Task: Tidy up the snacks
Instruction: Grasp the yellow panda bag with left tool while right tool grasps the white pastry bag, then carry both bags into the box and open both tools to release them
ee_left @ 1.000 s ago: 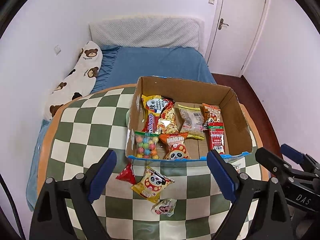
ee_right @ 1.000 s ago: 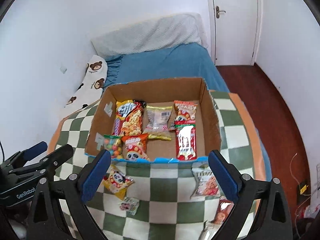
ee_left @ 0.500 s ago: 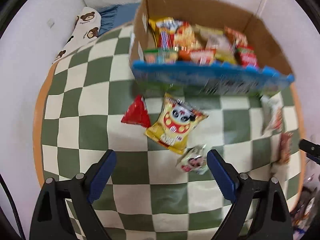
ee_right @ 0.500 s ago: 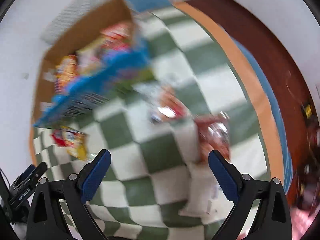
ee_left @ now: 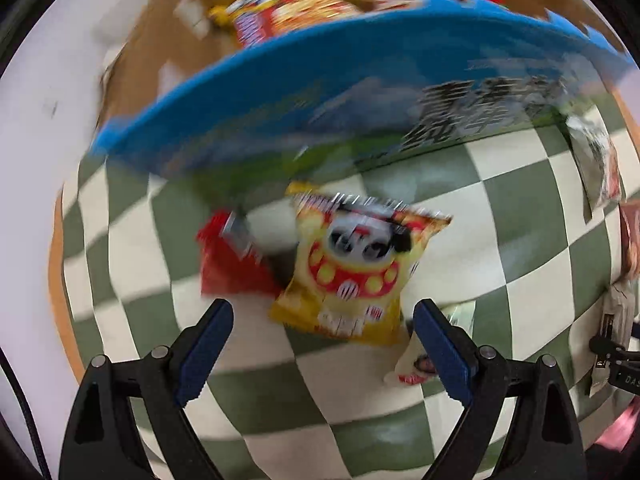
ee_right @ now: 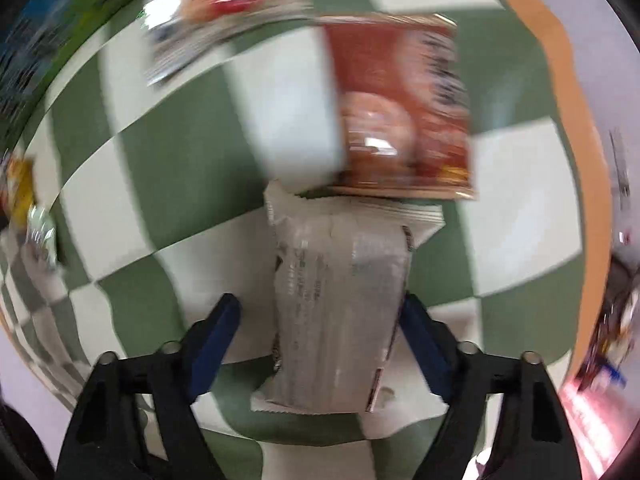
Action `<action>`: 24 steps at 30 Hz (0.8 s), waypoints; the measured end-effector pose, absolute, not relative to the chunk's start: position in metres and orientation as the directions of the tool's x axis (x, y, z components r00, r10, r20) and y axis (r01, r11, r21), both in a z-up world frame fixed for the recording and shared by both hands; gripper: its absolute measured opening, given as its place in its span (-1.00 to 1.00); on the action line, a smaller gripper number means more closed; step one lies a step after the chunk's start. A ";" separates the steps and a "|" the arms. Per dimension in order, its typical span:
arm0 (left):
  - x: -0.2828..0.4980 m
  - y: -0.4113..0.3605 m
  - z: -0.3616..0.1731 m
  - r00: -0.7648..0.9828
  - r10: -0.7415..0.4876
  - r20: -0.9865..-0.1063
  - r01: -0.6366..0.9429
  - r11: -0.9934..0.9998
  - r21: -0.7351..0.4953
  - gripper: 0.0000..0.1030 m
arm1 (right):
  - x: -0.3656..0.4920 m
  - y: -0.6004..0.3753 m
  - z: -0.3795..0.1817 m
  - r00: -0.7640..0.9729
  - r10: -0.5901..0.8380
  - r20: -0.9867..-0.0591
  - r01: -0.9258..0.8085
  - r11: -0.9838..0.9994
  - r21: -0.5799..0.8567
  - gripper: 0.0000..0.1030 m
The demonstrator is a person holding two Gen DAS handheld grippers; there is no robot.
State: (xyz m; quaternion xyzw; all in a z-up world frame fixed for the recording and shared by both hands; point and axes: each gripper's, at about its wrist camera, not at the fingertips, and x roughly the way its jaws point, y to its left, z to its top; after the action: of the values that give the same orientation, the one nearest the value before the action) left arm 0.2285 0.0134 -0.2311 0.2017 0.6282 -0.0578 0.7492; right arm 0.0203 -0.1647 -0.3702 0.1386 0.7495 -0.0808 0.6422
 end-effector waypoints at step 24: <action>0.152 0.095 -0.271 -0.047 -0.047 -0.998 -0.074 0.996 -0.043 0.10 | 0.042 -0.088 -0.374 -0.090 0.149 -0.985 0.061 0.988 0.144 0.22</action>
State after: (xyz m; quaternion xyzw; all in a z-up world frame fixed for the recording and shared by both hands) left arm 0.1524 0.0954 -0.2706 -0.0418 0.7234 0.0099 0.6891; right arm 0.0422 -0.0881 -0.3740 0.0711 0.7374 0.0329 0.6709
